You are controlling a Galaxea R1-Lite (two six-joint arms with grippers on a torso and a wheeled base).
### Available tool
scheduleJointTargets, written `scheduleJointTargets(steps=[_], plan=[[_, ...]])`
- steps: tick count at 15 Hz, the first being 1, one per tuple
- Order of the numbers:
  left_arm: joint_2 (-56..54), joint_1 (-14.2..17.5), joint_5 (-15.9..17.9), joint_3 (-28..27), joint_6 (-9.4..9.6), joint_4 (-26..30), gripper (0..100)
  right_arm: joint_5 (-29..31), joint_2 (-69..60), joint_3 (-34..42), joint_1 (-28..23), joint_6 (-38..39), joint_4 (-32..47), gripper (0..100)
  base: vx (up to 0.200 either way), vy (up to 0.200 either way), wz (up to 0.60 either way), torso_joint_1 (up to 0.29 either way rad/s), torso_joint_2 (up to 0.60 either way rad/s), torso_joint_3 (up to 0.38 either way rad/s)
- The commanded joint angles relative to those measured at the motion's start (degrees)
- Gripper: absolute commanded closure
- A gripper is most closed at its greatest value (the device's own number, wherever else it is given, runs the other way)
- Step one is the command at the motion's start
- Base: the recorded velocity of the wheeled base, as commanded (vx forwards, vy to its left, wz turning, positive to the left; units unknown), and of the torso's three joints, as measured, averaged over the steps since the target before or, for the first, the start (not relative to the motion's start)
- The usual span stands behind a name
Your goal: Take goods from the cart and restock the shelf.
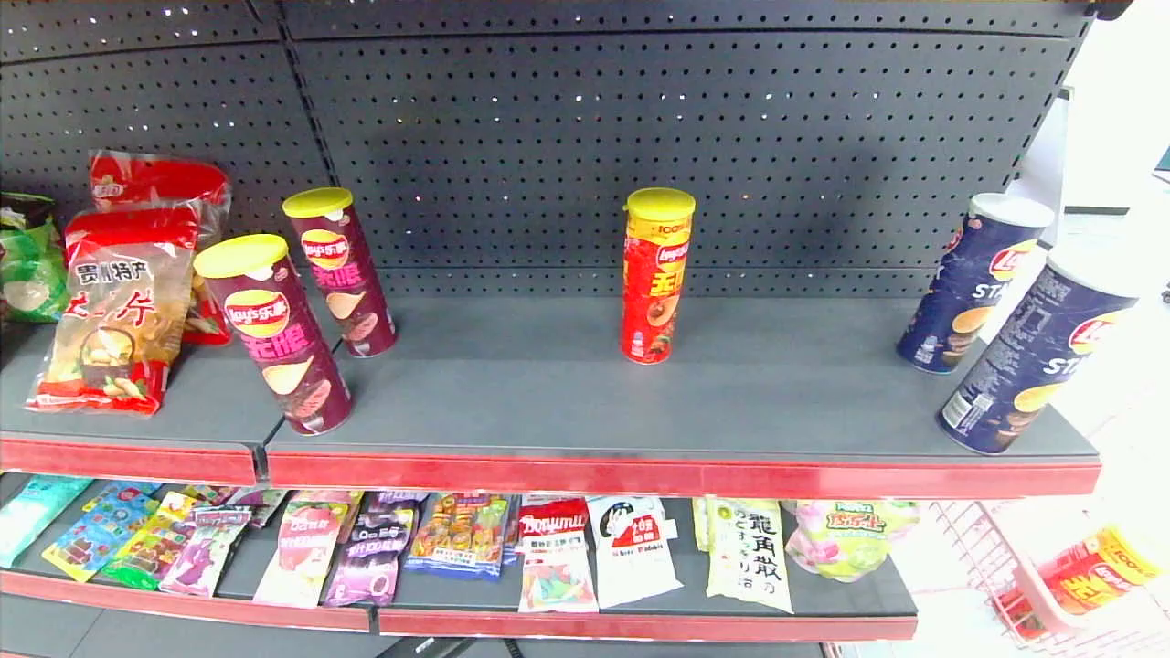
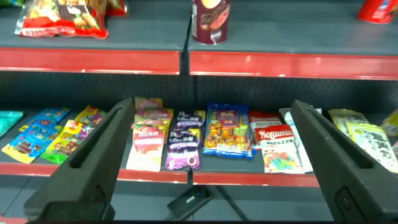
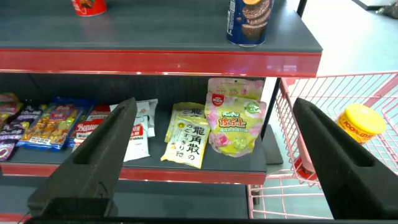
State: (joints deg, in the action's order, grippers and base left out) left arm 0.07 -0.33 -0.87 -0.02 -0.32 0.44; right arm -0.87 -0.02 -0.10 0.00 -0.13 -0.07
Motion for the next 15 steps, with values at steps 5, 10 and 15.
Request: scheduleJointTargets(steps=[5,10,15], plan=[[0.01,-0.02,-0.01,0.02,0.05,0.00,0,-0.80,0.02,0.10,0.00,-0.04,-0.01,0,0.000,-0.200,0.00,0.009,0.00,0.002],[0.01,-0.02,-0.01,0.02,0.05,0.00,0,-1.16,0.02,0.10,0.00,-0.04,-0.01,0,0.000,-0.200,0.00,0.010,0.01,-0.001],[0.01,-0.02,-0.01,0.02,0.05,0.00,0,-1.24,0.02,0.10,0.00,-0.04,-0.01,0,0.000,-0.200,0.00,-0.005,0.00,0.002]])
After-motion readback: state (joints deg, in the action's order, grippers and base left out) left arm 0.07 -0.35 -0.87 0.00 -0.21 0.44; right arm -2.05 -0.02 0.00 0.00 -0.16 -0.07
